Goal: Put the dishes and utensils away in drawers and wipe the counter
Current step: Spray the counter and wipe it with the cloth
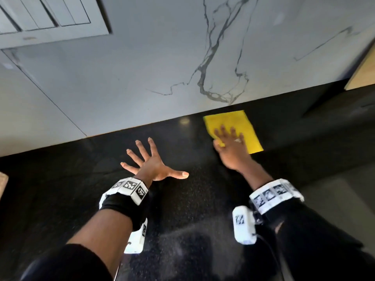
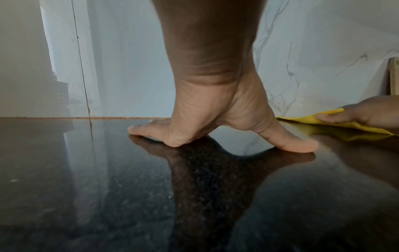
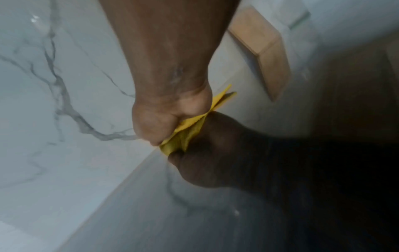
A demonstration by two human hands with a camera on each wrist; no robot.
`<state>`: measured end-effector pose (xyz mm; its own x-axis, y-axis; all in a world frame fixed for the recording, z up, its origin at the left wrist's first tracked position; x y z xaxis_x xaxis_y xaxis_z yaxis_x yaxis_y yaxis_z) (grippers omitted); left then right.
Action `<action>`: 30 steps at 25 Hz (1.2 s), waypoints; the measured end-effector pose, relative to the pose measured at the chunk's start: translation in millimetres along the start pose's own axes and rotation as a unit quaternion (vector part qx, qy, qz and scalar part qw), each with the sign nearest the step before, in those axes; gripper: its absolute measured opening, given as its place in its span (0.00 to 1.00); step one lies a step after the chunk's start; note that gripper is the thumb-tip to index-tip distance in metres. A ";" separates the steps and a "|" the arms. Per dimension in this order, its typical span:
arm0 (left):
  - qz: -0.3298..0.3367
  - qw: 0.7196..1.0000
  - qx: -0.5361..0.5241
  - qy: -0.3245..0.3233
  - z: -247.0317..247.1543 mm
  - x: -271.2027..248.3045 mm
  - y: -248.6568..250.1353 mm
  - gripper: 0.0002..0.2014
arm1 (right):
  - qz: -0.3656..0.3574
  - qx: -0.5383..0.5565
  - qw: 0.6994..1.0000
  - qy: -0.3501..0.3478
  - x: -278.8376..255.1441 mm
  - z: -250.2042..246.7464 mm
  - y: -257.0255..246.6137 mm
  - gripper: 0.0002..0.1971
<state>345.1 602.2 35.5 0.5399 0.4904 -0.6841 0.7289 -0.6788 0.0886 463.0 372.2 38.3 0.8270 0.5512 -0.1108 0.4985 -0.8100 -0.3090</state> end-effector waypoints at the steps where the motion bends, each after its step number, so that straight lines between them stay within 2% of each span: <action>1: -0.002 1.000 0.000 0.001 -0.5 -0.5 -0.1 0.85 | -0.060 -0.001 0.998 -0.017 -12.4 17.6 -42.6 0.27; 3: -0.008 1.000 0.005 0.012 -2.6 -2.5 0.2 0.84 | -0.168 -0.003 0.984 -0.065 -55.7 51.0 -107.4 0.30; 4: -0.008 1.000 0.012 0.016 -2.9 -3.6 -1.0 0.83 | -0.191 0.001 0.978 -0.081 -76.3 56.8 -118.4 0.32; 6: 0.000 1.000 0.016 0.021 -1.9 -8.3 -3.3 0.83 | -0.195 0.007 0.977 -0.086 -102.4 43.9 -102.4 0.36; 9: 0.011 1.000 0.005 0.012 -0.9 -10.7 -0.7 0.84 | -0.152 0.007 0.982 -0.108 -137.7 30.2 -59.5 0.38; 13: 0.006 1.000 0.008 0.006 0.1 -4.8 -0.6 0.84 | -0.158 0.019 0.976 -0.146 -175.3 37.3 -69.8 0.33; 16: 0.007 1.000 0.004 0.007 -1.0 -3.4 -0.5 0.83 | -0.155 0.020 0.974 -0.165 -136.9 25.8 -71.3 0.27; 23: 0.011 1.000 0.005 -0.002 2.2 8.2 -1.4 0.81 | -0.133 -0.012 0.975 -0.178 54.5 13.7 -78.8 0.26; 25: 0.010 1.000 0.012 0.000 3.4 7.7 -2.1 0.81 | -0.117 0.006 0.975 -0.187 87.7 10.8 -82.0 0.26; 27: 0.009 1.000 0.012 0.004 3.1 5.1 -1.8 0.81 | -0.119 0.013 0.977 -0.179 86.6 14.6 -84.3 0.26; 30: 0.001 1.000 0.012 0.003 4.9 3.9 -2.2 0.81 | -0.158 0.033 0.975 -0.152 19.9 22.1 -85.4 0.26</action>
<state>343.6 602.9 29.1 0.5432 0.4923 -0.6802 0.7179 -0.6924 0.0721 431.1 456.8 41.5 0.5145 0.8129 -0.2729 0.6898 -0.5814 -0.4315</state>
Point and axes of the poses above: each hand's wrist, its own x-axis towards the middle knuckle, its own z-axis out of the palm, y = z × x, the point moved 10 cm from there along x, towards the middle knuckle, and after that the axes turned 14 degrees about -z, right-handed, at the moved point
